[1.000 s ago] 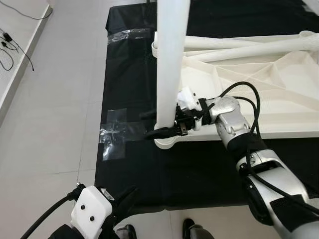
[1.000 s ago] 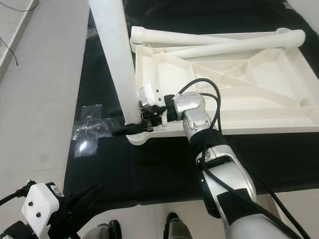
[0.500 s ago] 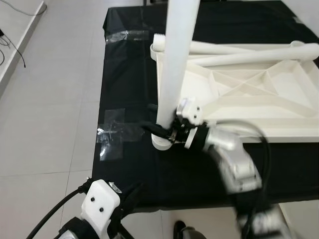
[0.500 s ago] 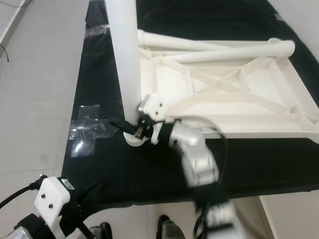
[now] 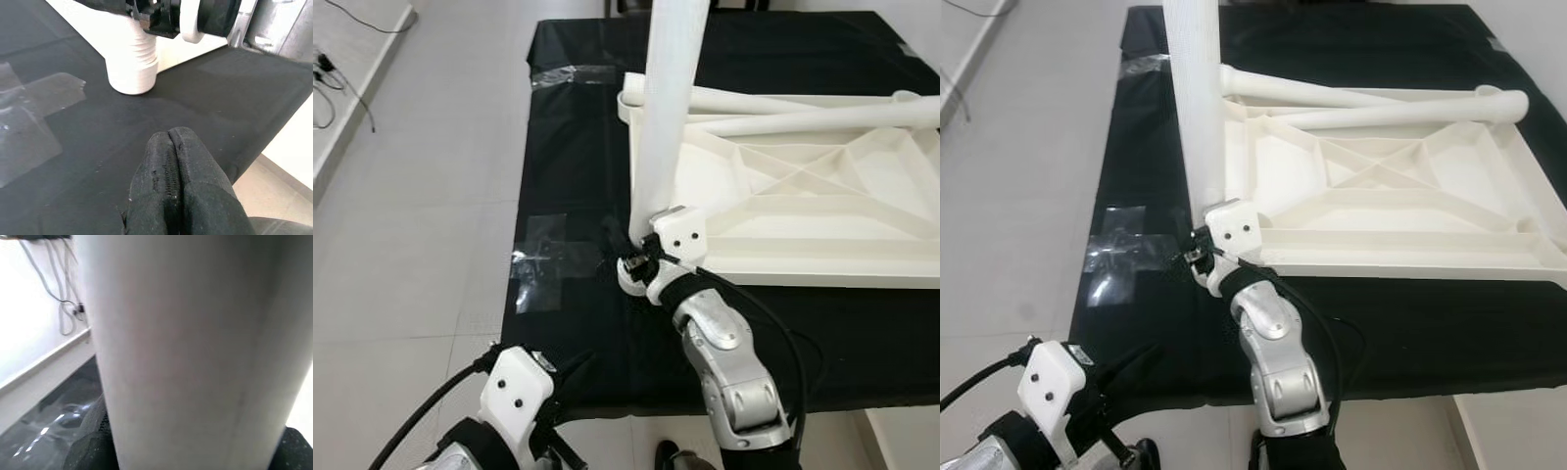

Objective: Building children table

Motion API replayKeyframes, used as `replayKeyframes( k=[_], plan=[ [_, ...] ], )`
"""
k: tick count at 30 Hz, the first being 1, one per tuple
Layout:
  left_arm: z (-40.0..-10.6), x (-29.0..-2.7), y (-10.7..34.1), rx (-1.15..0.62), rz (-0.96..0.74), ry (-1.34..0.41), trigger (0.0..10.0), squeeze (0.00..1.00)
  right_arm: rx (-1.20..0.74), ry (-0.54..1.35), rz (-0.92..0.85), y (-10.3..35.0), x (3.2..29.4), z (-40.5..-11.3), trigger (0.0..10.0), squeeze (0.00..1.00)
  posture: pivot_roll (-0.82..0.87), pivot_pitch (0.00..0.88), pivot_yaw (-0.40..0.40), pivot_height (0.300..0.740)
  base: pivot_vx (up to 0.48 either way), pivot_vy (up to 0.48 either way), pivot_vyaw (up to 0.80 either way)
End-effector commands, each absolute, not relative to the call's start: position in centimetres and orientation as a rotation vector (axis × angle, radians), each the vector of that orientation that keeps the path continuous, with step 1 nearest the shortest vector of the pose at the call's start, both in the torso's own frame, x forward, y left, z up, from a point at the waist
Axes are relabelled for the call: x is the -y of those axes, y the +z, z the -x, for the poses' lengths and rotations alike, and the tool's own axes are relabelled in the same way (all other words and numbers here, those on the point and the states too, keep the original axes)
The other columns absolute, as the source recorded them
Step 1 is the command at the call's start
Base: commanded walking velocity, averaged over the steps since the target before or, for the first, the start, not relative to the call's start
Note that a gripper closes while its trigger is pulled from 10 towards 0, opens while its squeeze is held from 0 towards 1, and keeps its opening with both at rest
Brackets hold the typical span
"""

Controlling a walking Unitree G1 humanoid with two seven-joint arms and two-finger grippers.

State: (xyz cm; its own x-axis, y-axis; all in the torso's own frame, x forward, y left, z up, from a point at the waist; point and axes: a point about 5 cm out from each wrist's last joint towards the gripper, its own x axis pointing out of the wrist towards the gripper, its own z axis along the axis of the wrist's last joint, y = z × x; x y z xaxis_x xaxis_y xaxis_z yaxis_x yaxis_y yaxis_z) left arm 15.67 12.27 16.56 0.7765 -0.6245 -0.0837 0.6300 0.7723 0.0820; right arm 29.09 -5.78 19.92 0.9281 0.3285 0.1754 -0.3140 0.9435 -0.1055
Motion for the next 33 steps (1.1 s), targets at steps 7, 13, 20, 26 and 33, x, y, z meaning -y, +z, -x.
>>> replayKeyframes(
  k=[7,13,20,26,33],
  plan=[
    [-16.5,-13.0,16.5,-0.036,-0.116,-0.616,10.0,0.00,-0.055,0.164,-0.035,14.3,4.2,-28.6,10.0,0.00,0.13,0.246,-0.025,0.740,0.000,0.000,0.00],
    [-18.6,-14.2,18.0,0.031,-0.151,-0.566,10.0,0.00,-0.038,0.127,-0.069,14.5,4.2,-28.9,10.0,0.00,0.14,0.236,-0.021,0.740,0.000,0.000,0.00],
    [-22.1,-15.8,22.9,0.183,-0.134,-0.575,10.0,0.00,-0.030,0.101,-0.090,14.5,4.0,-29.5,10.0,0.00,0.14,0.220,-0.005,0.740,0.000,0.000,0.00],
    [-23.4,-16.1,26.4,0.268,-0.053,-0.688,10.0,1.00,-0.027,0.101,-0.093,14.6,3.9,-29.8,10.0,0.00,0.14,0.217,-0.007,0.740,0.000,0.000,0.00],
    [-25.9,-15.0,34.0,0.377,-0.004,-1.117,10.0,1.00,-0.010,0.132,-0.093,14.8,3.1,-30.1,10.0,0.00,0.14,0.205,-0.008,0.740,0.000,0.000,0.00]
  ],
)
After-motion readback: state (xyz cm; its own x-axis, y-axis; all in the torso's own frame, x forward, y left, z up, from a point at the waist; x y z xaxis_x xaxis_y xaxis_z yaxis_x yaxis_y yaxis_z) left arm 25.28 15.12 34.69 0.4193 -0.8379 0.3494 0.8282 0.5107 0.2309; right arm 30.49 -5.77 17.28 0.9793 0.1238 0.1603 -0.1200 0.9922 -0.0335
